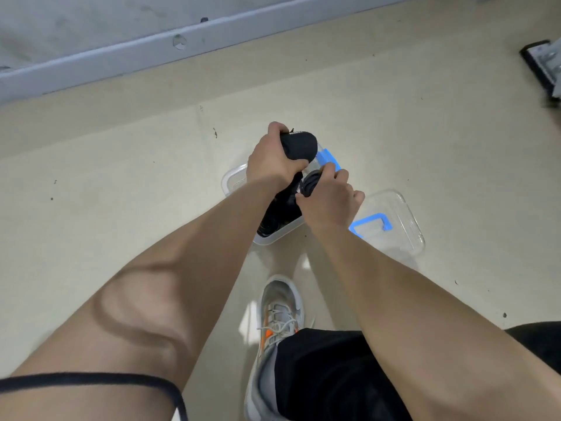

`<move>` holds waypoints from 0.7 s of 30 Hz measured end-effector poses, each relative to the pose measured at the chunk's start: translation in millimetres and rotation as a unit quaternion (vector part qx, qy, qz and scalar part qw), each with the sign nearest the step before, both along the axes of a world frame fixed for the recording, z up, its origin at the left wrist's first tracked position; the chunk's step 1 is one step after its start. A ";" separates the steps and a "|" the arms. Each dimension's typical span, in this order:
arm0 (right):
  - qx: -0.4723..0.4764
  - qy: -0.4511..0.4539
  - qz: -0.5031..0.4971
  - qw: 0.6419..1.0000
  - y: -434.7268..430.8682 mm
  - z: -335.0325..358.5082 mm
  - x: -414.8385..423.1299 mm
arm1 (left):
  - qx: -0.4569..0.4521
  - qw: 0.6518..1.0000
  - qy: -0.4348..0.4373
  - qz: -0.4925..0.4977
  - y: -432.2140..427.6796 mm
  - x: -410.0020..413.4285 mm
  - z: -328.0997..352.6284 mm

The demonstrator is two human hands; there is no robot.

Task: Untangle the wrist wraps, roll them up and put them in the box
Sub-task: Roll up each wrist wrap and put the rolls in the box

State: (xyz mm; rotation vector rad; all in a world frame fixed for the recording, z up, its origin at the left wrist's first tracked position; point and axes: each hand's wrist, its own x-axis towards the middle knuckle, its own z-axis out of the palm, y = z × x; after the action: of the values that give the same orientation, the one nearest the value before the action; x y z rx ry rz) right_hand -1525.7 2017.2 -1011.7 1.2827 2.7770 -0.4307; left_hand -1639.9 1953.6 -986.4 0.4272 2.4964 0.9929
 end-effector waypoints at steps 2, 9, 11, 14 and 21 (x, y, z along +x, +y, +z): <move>0.044 -0.025 0.009 0.999 -4.7 -7.3 -6.3 | -0.010 1.000 0.008 0.014 4.3 -0.5 -8.5; -0.019 -0.034 -0.030 0.999 -12.3 -31.3 -18.3 | 0.030 0.999 -0.008 -0.026 -1.5 -11.8 -28.9; -0.025 -0.016 -0.038 0.999 -8.0 -36.4 -15.0 | 0.067 0.997 -0.042 -0.021 4.4 -11.3 -32.1; -0.026 0.002 -0.039 0.999 -5.8 -40.2 -13.0 | 0.069 0.994 -0.080 -0.038 12.7 -8.4 -41.7; -0.032 -0.013 -0.041 0.999 -7.7 -44.9 -15.4 | -0.040 0.991 0.016 -0.126 10.3 -15.9 -54.5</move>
State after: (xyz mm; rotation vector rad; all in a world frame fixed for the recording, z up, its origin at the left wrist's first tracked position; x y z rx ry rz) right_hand -1541.2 2009.5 -1056.6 1.3800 2.6743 -0.4978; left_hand -1655.8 1963.9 -1040.9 0.7162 2.4245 0.7884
